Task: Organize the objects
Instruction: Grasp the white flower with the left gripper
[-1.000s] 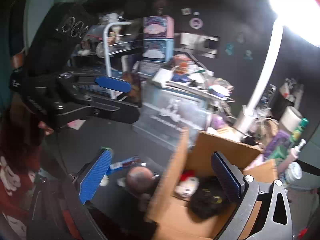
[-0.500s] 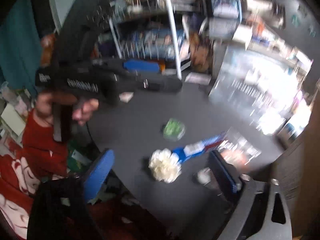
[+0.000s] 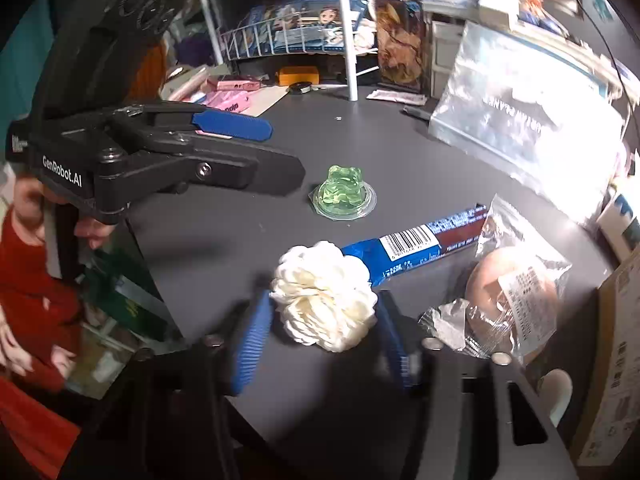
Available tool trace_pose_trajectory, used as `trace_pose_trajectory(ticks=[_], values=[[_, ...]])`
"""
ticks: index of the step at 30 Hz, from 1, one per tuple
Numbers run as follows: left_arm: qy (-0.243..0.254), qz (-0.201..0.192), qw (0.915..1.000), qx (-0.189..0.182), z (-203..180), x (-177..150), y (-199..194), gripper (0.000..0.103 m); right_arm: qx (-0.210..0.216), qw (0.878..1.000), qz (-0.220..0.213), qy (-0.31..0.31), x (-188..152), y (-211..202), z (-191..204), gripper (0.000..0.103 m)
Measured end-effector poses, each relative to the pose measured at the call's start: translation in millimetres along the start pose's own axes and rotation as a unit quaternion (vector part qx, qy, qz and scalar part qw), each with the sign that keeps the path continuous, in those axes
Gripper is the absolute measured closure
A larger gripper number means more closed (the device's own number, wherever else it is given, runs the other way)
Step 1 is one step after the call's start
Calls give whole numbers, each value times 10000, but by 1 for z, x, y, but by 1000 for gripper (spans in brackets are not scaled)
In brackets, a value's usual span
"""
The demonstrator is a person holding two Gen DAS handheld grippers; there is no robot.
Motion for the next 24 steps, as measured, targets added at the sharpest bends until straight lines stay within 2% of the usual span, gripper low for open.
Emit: trace_pose_trajectory(ticks=[2, 5, 10, 13, 15, 17, 21, 24], values=[[-81, 59, 9997, -244, -1, -2, 1, 11, -45, 9999, 25, -115, 0, 1, -1, 66], [-146, 190, 9976, -648, -6, -5, 3, 11, 96, 9999, 74, -105, 2, 0, -1, 79], [-103, 391, 9922, -1177, -22, 3, 2, 12, 233, 9997, 9, -71, 7, -13, -2, 80], [-71, 458, 9887, -1425, -29, 12, -2, 28, 267, 9994, -124, -168, 14, -28, 1, 80], [18, 471, 9878, -1484, -36, 21, -7, 42, 250, 9992, -227, -224, 20, -39, 3, 80], [194, 435, 9866, -1562, -45, 31, -14, 48, 236, 9988, -326, -272, 27, -48, 4, 80], [543, 287, 9850, -1612, -66, 51, -30, 67, 104, 9975, -569, -394, 39, -74, 4, 80], [805, 184, 9831, -1632, -83, 70, -43, 77, 14, 9964, -714, -459, 45, -93, 2, 80]])
Point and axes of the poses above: each gripper's, at about its wrist camera, not at the fingertips, and y roughly the way its jaws point, z to its left, x to its top, the point moved 1 cm from there along y, roughly the way its jaws point, and after that the axes turned 3 degrees about x, right-handed, at the moved point
